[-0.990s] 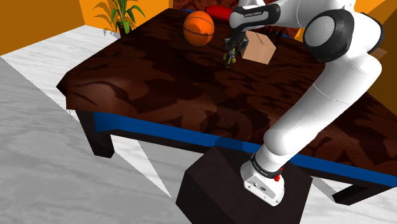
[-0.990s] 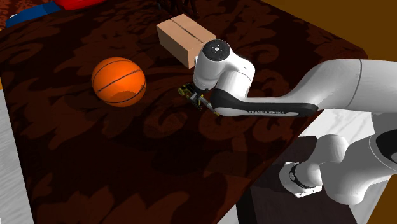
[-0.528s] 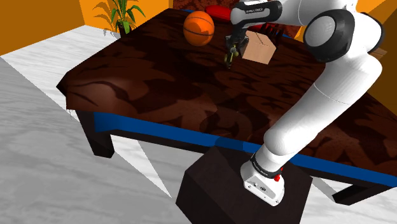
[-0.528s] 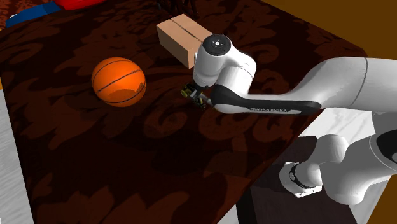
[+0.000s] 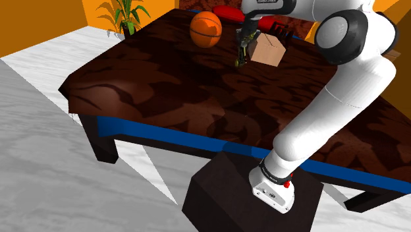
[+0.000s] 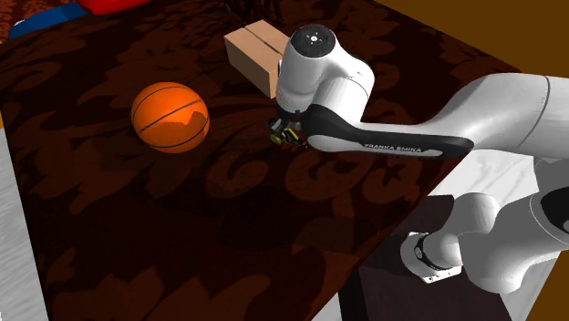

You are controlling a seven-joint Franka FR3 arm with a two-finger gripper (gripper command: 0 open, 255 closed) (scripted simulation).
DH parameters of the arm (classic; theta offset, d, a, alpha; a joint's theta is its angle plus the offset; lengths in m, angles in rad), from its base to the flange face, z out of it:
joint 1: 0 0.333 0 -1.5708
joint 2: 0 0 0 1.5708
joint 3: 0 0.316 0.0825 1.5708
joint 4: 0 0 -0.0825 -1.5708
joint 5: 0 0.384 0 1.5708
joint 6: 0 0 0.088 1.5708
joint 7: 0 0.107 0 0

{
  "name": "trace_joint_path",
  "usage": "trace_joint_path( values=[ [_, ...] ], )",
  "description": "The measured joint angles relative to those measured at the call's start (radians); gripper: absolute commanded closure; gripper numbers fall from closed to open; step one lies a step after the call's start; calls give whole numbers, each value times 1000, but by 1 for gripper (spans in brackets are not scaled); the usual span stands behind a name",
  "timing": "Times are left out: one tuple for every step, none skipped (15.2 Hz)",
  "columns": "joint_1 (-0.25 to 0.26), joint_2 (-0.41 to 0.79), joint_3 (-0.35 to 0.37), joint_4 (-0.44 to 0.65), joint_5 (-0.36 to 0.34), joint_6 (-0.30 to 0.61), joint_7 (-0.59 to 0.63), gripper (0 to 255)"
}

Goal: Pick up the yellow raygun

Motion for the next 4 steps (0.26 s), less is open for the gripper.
trace_joint_path(
  values=[
    [0,-1,0,13,1,-14,-3,255],
    [1,-2,1,24,2,-25,-5,255],
    [1,1,1,41,4,-39,-7,255],
    [2,2,2,49,4,-47,-8,255]
  ],
)
